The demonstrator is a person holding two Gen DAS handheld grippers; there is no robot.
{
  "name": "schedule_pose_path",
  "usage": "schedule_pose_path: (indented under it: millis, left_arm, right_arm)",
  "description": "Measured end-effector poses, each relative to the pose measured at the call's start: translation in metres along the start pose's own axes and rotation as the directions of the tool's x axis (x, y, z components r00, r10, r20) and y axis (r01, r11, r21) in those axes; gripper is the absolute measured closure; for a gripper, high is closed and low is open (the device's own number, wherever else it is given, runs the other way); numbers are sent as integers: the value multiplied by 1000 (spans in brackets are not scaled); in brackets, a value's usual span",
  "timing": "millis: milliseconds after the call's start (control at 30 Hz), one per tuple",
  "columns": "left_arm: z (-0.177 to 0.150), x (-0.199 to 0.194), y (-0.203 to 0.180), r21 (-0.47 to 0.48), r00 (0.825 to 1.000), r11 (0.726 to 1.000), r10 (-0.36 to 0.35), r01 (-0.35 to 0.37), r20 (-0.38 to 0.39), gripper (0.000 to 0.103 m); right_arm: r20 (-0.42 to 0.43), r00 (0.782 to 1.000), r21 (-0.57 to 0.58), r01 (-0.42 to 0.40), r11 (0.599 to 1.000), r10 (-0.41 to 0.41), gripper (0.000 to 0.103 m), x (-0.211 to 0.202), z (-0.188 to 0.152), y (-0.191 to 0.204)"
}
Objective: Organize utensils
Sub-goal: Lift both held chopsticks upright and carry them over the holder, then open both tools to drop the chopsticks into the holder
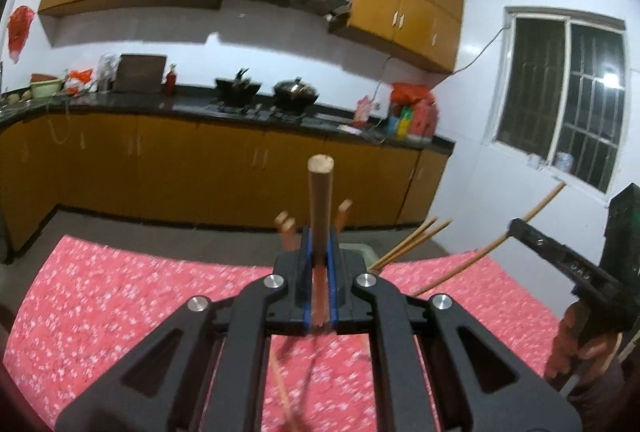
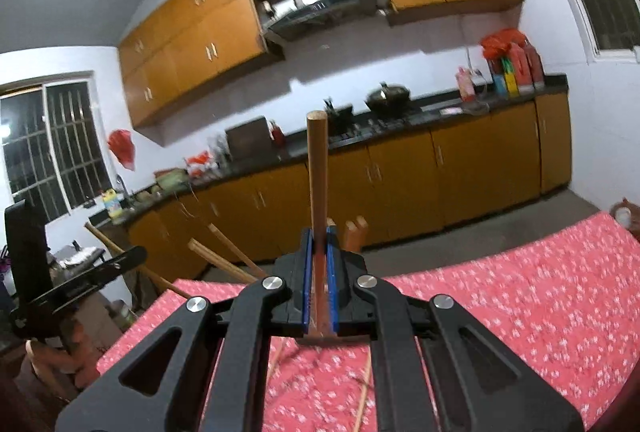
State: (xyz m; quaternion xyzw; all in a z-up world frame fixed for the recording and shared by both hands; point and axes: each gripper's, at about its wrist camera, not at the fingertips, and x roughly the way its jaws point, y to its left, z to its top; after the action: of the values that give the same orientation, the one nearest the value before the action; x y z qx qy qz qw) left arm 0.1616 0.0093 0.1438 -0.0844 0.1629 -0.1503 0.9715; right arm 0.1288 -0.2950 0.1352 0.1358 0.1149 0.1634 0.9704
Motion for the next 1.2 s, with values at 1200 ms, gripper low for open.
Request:
schedule_pose_path:
  millis: [1200]
  left_arm:
    - [4, 100, -21, 23, 996, 996, 88, -88, 7, 95]
  right_arm:
    - [-29, 995, -115, 88, 989, -92, 95, 98, -13, 19]
